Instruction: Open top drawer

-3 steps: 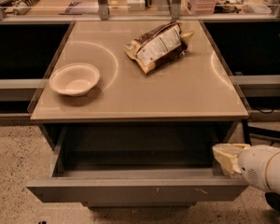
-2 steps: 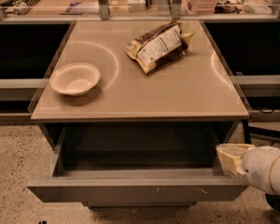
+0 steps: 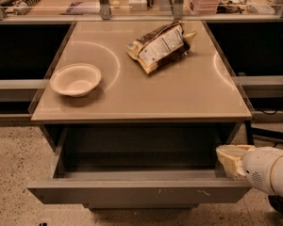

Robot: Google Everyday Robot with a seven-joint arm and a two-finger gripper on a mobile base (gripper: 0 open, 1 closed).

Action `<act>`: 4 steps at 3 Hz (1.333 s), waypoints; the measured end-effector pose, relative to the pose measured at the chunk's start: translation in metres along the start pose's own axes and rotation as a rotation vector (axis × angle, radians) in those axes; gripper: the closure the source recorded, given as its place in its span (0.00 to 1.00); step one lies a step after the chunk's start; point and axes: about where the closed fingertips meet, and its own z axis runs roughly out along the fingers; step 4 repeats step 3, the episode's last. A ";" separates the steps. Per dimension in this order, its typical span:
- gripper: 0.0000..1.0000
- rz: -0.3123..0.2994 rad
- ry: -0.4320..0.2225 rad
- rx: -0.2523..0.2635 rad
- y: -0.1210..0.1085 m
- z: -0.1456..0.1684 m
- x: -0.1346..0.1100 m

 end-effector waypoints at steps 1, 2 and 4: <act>0.12 0.000 0.000 0.000 0.000 0.000 0.000; 0.00 0.000 0.000 0.000 0.000 0.000 0.000; 0.00 0.000 0.000 0.000 0.000 0.000 0.000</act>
Offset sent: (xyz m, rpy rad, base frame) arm 0.0000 0.0000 0.0000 0.0000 0.0000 0.0000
